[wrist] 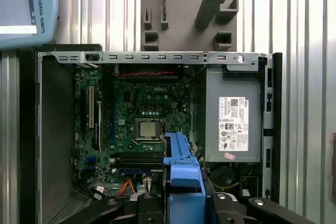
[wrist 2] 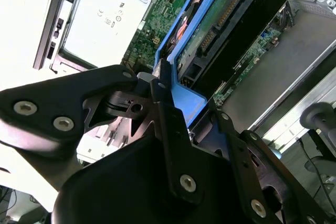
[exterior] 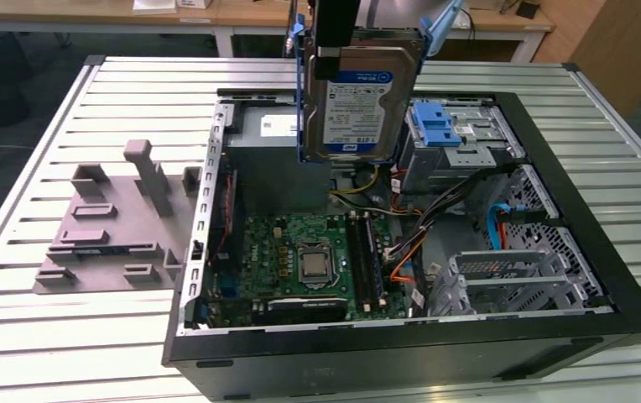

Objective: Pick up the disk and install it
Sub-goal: 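Insert the disk into the insertion slot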

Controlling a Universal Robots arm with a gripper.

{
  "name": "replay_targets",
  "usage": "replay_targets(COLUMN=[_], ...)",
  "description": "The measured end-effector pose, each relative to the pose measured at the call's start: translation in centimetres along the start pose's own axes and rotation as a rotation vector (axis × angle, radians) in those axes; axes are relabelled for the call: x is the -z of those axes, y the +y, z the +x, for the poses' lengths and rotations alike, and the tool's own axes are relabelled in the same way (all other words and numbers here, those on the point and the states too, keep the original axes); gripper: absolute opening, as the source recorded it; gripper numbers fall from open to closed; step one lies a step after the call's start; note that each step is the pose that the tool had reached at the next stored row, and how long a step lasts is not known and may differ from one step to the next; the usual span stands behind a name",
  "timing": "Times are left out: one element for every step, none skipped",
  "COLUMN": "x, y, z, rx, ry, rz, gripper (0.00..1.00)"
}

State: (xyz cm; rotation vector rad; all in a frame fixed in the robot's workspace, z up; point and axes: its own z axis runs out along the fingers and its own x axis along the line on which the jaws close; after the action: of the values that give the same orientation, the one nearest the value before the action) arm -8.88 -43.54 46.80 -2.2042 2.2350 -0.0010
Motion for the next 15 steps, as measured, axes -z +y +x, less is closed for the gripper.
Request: replay_targets(x=[0.0,0.0,0.0,0.0,0.0,0.0,0.0,0.0,0.0,0.0,0.0,0.0,-0.01,-0.01,0.0], y=[-0.01,0.0,-0.01,-0.01,-0.01,-0.02,-0.01,-0.01,-0.02,-0.02,-0.02,-0.03,-0.03,-0.03,-0.03], z=[0.0,0.0,0.01,0.03,0.07,0.14,0.25,0.4,0.56,0.77,0.98,1.2,1.43,1.66,1.87], rx=[0.0,0.0,0.0,0.0,0.0,0.0,0.0,0.0,0.0,0.0,0.0,0.0,0.0,0.0,0.0], ry=[0.0,0.0,0.0,0.0,0.0,0.0,0.0,0.0001,0.0,0.0001,0.0001,0.0,-0.0001,-0.0001,0.0], rz=[0.0,0.0,0.0,0.0,0.0,0.0,0.0,-0.0001,0.0,0.0,-0.0001,0.0,0.0,0.0,0.0], gripper=[0.36,0.36,0.36,0.36,0.36,0.36,0.36,0.36,0.36,0.36,0.36,0.36,0.36,0.36,0.36])
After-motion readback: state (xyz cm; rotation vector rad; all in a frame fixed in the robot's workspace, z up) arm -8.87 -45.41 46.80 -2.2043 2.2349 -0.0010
